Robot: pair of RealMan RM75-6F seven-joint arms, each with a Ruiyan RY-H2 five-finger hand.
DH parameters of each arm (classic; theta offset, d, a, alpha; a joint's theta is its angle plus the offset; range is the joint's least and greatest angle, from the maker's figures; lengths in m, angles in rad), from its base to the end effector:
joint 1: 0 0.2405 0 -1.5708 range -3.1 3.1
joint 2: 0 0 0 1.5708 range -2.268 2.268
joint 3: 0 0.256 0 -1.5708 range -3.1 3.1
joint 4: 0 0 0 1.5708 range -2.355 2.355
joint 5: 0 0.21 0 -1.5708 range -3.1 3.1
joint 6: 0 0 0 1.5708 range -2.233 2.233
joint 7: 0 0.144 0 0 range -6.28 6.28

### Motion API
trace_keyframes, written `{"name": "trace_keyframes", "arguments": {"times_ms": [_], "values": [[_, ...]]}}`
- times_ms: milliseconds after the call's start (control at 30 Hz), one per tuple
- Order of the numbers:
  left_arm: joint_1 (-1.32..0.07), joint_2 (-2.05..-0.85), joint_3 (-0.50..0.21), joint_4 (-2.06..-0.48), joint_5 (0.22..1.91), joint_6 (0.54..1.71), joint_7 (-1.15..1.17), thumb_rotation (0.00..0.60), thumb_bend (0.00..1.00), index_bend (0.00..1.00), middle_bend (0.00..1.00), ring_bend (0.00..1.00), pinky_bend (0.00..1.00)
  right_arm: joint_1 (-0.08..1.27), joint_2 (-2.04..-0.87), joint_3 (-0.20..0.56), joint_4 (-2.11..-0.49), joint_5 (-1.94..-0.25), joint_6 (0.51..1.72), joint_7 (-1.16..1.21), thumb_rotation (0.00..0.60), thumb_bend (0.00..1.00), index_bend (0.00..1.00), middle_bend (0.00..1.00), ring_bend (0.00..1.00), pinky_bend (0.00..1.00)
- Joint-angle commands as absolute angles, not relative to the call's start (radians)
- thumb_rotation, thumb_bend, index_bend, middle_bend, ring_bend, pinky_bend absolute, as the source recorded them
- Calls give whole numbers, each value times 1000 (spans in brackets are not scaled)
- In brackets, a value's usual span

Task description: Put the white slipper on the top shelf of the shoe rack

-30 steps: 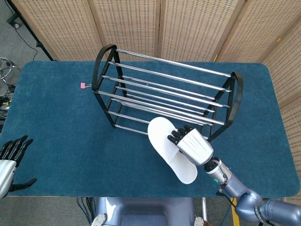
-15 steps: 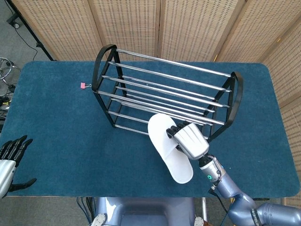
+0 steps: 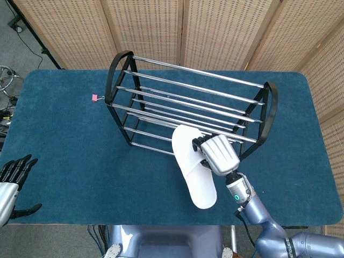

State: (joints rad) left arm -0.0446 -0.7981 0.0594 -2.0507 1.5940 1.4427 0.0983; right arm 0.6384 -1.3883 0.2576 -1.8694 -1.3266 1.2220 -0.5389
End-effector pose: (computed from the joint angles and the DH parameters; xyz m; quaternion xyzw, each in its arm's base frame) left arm -0.2456 0.1417 0.1938 -0.6342 -0.4282 -0.3538 0.5379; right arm -0.0833 -0.3016 0.0670 0.7041 -0.2580 0.4955 0.4384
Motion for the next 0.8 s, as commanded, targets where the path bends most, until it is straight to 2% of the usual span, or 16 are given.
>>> {"name": "trace_keyframes", "arguments": {"times_ms": [33, 800], "values": [[-44, -798, 59, -2051, 1594, 1443, 99, 600, 0, 0, 0, 0, 0, 645, -1397, 273, -1889, -1289, 1223, -562, 600, 493, 684, 649, 654, 648], [-42, -795, 60, -2050, 1599, 1447, 89, 600, 0, 0, 0, 0, 0, 714, -1476, 361, -1858, -1060, 1272, -665, 600, 493, 684, 650, 654, 648]]}}
